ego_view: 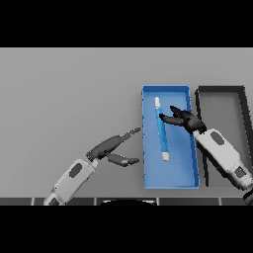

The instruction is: Pick up the blue pipe and place it into the blue bin.

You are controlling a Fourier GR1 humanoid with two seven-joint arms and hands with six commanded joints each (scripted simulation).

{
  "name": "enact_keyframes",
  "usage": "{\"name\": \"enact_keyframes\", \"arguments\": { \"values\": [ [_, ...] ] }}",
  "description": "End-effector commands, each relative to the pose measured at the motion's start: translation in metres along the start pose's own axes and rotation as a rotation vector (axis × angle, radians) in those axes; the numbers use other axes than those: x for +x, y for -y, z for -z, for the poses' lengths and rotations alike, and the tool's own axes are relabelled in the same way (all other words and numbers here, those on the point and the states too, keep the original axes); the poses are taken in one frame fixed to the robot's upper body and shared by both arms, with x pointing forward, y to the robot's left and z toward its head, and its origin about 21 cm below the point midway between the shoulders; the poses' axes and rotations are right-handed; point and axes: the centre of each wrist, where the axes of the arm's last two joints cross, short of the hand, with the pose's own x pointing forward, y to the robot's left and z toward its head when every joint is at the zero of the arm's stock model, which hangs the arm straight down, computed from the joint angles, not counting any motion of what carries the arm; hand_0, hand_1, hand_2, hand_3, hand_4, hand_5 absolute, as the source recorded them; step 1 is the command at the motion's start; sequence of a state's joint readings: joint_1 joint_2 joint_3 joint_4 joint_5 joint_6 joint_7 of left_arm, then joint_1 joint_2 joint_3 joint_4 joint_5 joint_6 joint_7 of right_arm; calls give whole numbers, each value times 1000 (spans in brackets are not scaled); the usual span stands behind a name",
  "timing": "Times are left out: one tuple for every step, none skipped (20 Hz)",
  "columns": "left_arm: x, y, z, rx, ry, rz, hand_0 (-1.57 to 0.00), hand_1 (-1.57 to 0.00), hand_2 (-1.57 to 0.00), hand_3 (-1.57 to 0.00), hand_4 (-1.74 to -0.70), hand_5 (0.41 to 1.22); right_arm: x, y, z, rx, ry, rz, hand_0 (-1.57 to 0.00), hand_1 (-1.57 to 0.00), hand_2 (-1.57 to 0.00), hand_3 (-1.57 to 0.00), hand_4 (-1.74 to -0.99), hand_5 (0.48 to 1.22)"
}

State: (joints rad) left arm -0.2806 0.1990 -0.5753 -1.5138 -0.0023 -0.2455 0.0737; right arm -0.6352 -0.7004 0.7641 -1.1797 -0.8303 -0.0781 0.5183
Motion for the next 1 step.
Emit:
{"name": "enact_keyframes", "arguments": {
  "values": [
    [-1, -1, 1, 0, 3, 1, 1, 1, 1, 1, -920, 468, -3, 5, -2, -7, 0, -1, -9, -8, -7, -6, -1129, 677]
  ]
}}
